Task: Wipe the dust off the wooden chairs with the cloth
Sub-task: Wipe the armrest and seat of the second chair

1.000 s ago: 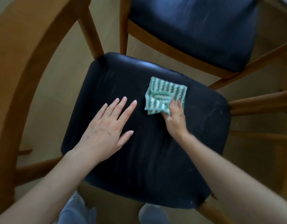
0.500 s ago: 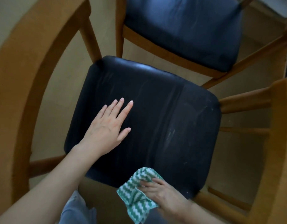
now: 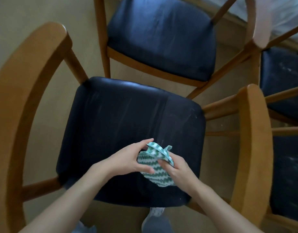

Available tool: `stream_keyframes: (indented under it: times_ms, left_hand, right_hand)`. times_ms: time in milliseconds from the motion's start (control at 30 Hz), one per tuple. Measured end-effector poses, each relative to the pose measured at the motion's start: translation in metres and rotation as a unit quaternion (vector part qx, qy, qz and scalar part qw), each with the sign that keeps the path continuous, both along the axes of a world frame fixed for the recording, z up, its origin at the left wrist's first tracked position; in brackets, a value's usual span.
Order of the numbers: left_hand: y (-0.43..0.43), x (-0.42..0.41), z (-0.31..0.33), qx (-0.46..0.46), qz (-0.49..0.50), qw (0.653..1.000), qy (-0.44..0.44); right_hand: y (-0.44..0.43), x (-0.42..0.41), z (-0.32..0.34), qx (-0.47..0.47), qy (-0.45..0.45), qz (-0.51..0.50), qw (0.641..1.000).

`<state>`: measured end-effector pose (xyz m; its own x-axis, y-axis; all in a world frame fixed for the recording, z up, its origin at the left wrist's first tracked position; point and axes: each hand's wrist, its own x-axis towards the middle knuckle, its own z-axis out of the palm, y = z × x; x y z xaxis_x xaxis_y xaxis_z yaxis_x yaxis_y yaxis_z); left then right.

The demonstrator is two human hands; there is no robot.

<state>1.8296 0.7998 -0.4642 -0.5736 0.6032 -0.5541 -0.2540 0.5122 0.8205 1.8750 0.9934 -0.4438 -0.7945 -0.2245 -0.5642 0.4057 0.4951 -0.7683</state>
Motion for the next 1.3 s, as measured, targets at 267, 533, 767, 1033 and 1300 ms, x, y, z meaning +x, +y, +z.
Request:
stream_keyframes:
  times_ms: [267,533,767,1033,1300]
  left_hand:
    - [0.049,-0.042,0.024,0.133,0.063,0.986,-0.076]
    - [0.089,-0.068,0.025,0.007,0.035,0.999,0.005]
    - [0.114,-0.161,-0.003,-0.190,0.162,0.890,0.381]
    - [0.151,-0.184,-0.090,-0.303,-0.008,0.877,0.372]
    - [0.146,-0.180,-0.106,-0.239,0.000,0.880,0.411]
  right_hand:
    - [0.034,-0.023,0.035,-0.009,0.094,-0.043,0.995]
    - [0.106,-0.013,0.054,0.316,0.266,-0.024,0.910]
    - [0.143,0.007,0.042,0.519,0.233,-0.022,0.822]
    - [0.142,0.005,0.037,0.511,0.261,-0.046,0.817]
    - [0.140,0.005,0.039,0.509,0.261,-0.038,0.819]
